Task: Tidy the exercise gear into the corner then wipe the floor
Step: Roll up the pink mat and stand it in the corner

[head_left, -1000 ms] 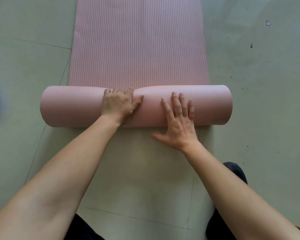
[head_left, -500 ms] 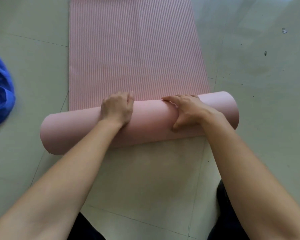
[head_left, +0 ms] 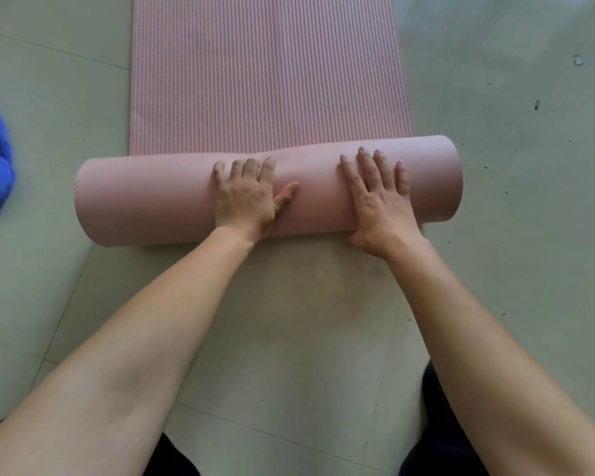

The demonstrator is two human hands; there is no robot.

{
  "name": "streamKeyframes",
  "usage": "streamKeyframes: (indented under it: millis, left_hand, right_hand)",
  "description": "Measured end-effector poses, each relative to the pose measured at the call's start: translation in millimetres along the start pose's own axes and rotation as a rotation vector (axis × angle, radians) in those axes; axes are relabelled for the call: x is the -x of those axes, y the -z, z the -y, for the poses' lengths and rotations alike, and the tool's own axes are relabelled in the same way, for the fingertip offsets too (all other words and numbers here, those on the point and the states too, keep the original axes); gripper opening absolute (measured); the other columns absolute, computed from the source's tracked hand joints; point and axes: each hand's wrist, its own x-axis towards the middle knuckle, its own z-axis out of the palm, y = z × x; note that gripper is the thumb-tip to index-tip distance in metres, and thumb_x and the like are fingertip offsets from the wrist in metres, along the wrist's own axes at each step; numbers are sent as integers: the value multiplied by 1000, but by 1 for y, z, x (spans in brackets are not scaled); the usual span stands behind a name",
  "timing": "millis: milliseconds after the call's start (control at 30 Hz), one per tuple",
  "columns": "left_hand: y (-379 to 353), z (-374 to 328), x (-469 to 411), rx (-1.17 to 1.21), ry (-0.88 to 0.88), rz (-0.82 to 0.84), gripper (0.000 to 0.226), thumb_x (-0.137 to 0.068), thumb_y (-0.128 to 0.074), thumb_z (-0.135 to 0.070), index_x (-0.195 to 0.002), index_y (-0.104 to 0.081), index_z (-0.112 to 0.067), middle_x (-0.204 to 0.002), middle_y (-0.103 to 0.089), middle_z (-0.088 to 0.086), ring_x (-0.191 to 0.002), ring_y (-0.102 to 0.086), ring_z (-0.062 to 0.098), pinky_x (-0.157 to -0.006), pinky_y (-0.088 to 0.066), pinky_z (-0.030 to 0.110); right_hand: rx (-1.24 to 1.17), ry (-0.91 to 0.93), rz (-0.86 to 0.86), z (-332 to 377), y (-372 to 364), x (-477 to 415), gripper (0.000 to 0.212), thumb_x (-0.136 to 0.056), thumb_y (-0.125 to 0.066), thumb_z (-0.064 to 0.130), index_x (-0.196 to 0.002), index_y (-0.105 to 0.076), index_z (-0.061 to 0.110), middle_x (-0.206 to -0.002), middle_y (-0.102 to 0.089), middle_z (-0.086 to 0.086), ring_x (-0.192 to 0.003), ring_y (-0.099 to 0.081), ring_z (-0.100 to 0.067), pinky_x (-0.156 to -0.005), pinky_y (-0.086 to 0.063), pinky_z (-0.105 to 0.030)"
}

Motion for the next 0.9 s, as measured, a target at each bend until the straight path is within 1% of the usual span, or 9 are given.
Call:
streamKeyframes:
  millis: [100, 200, 333, 433, 500, 567, 667, 800, 900]
  left_hand:
    - [5, 4, 5, -43, -40, -35, 78, -96, -16, -69, -112, -63, -10, -90, -64, 16, -83, -58, 34, -82, -42, 45]
    - [25, 11, 3, 16, -91, -20, 80, -94, -11, -70, -97, -64, -10, -87, -67, 16, -79, -61, 34, -74, -40, 42]
    - [39, 15, -14, 76, -180, 139, 74, -95, -10, -66, -92, -63, -15, -102, -69, 19, -96, -64, 37, -77, -45, 40]
    - [22, 14, -18, 138, -107, 530, 86, -92, -12, -73, -118, -66, -12, -129, -62, 17, -119, -57, 36, -97, -46, 43]
    - [5, 13, -12, 168, -36, 614, 81, -94, -17, -70, -124, -64, -12, -133, -59, 17, -122, -55, 36, -100, -44, 43]
    - [-3, 11, -7, 143, -30, 483, 70, -98, -21, -62, -117, -68, -14, -124, -64, 17, -115, -59, 37, -94, -45, 43]
    - [5, 9, -7, 124, -10, 121, 57, -103, -28, -47, -96, -69, -8, -102, -69, 21, -94, -64, 40, -77, -48, 42]
    - [26, 19, -9, 241, 74, -177, 48, -104, -35, -38, -86, -64, -3, -92, -67, 22, -84, -61, 40, -70, -42, 42]
    - [32, 22, 0, 296, 125, -302, 42, -99, -35, -38, -91, -64, -8, -98, -66, 16, -92, -57, 37, -79, -41, 42]
  right_hand:
    - [11, -46, -121, 8, 6, 4, 102, -67, -75, 20, -155, -23, 28, -156, -35, -4, -146, -28, -30, -120, -15, -49]
    - [-39, -40, -41, 8, 35, 4, 87, -66, -76, 29, -145, -39, 31, -135, -56, -3, -126, -49, -31, -109, -29, -45]
    - [-208, 3, 243, -1, 73, 16, 98, -61, -81, 41, -149, -39, 30, -134, -58, -7, -122, -55, -33, -103, -42, -40]
    - [-237, -1, 276, 12, 64, 35, 96, -68, -73, 42, -154, -32, 30, -147, -46, -8, -134, -43, -33, -115, -27, -45]
    - [-219, 14, 253, 24, 48, 46, 91, -74, -67, 45, -155, -29, 29, -154, -38, -10, -142, -34, -30, -119, -19, -49]
    - [-196, 42, 296, 34, 35, 52, 98, -76, -65, 54, -157, -17, 28, -162, -21, -14, -151, -16, -32, -122, -8, -54]
    - [-132, 87, 355, 36, 22, 53, 130, -64, -72, 75, -159, 5, 29, -166, 6, -15, -153, 9, -36, -121, 8, -59]
    - [-183, 88, 154, 18, 23, 32, 121, -61, -63, 87, -159, -11, 38, -168, -3, -10, -155, 2, -28, -123, 7, -54]
    - [-258, -95, -138, 13, 31, 2, 91, -78, -59, 77, -153, -35, 33, -164, -22, -11, -152, -15, -32, -122, -3, -53]
